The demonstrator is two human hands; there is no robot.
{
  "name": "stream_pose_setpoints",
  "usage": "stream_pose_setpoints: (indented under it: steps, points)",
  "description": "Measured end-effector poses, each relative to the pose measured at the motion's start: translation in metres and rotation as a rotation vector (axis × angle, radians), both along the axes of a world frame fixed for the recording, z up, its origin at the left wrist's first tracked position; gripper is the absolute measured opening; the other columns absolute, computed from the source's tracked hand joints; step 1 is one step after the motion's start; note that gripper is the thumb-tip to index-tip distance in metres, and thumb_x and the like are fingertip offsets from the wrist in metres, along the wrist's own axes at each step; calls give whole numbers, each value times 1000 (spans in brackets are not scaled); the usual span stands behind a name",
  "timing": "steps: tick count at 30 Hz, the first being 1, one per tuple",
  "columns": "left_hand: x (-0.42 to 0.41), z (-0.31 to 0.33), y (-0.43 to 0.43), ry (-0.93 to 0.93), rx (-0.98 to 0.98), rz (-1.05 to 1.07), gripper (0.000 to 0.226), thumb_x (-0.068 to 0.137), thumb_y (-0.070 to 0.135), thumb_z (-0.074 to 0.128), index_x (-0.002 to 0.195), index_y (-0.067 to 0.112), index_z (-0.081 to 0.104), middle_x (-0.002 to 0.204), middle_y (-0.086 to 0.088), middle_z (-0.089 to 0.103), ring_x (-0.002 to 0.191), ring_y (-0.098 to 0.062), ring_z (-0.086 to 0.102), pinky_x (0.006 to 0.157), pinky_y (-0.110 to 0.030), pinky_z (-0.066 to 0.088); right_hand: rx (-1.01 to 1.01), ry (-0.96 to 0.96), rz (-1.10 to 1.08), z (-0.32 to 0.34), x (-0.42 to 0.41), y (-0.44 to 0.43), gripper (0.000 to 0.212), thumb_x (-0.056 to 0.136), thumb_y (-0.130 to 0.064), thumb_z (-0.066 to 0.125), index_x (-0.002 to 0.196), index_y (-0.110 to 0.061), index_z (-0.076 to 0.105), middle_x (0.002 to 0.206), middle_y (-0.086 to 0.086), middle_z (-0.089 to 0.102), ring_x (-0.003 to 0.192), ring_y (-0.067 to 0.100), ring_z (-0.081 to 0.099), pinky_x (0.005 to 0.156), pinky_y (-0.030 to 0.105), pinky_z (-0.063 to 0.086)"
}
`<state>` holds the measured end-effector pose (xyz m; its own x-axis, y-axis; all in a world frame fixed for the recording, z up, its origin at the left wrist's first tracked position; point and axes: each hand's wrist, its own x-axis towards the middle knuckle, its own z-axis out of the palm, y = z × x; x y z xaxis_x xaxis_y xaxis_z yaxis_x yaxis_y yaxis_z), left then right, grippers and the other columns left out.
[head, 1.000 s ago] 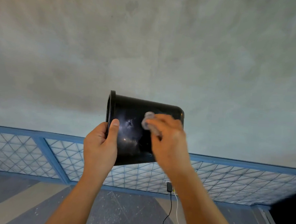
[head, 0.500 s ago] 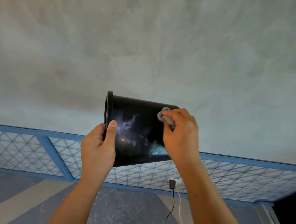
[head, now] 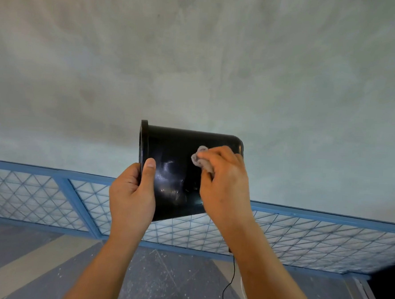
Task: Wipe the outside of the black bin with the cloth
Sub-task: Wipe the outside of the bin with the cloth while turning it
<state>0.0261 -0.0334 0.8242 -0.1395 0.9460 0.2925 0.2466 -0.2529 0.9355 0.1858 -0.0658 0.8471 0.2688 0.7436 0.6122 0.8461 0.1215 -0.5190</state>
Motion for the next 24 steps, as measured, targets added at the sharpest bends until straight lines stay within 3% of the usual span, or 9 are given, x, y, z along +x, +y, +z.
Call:
stream_pose_setpoints:
  steps: [3,5,7,9,12,18,21,24]
  points:
    - [0,1,2,-47,-9,4,54,105,47,51,72,4,55,64,-20,51,56,-19,43,54,-36,37,80,-141,123,-1,-35,-2,30,85,6,70,106,-15,75,112,0,67,93,16,51,76,35,55]
    - [-5,1,6,-81,-13,14,52,105,47,52,67,10,54,61,-16,51,55,-19,44,55,-39,39,-3,-234,222,-13,-56,-11,27,91,0,64,110,-16,73,116,-2,63,92,19,49,74,35,53]
    - [-11,0,11,-86,-15,24,54,104,50,52,68,9,54,64,-20,53,56,-30,46,55,-47,43,-65,-270,238,-23,-56,-18,28,94,-4,62,115,-18,72,119,-5,61,93,18,48,74,33,53]
    - [-17,0,15,-62,-11,34,57,103,53,50,73,5,56,70,-25,55,66,-43,51,57,-54,47,-55,-234,182,-24,-43,-13,30,90,-1,67,112,-19,74,115,-4,63,93,19,51,76,32,53]
    - [-18,1,18,-48,-14,33,57,104,52,49,78,2,58,74,-25,57,73,-44,54,59,-51,47,-12,-151,59,-14,-36,5,29,87,2,70,110,-16,75,113,-1,64,95,23,54,78,33,56]
    - [-38,2,35,-113,-58,38,48,104,49,52,65,23,57,55,2,54,56,-20,49,57,-43,45,-64,-276,257,-29,-94,6,29,99,-6,51,119,-16,69,129,-5,59,97,19,50,81,33,51]
    - [-51,2,43,-139,-84,41,47,103,52,51,76,17,64,72,-8,66,74,-36,64,66,-58,55,36,-184,156,-31,-80,6,31,90,1,63,113,-17,74,121,-5,65,97,12,50,80,30,54]
    - [-60,1,50,-117,-58,53,50,104,53,49,80,11,63,78,-19,64,80,-42,62,69,-62,54,70,-97,16,-28,-79,25,30,89,0,70,116,-12,72,119,1,66,98,18,55,79,35,57]
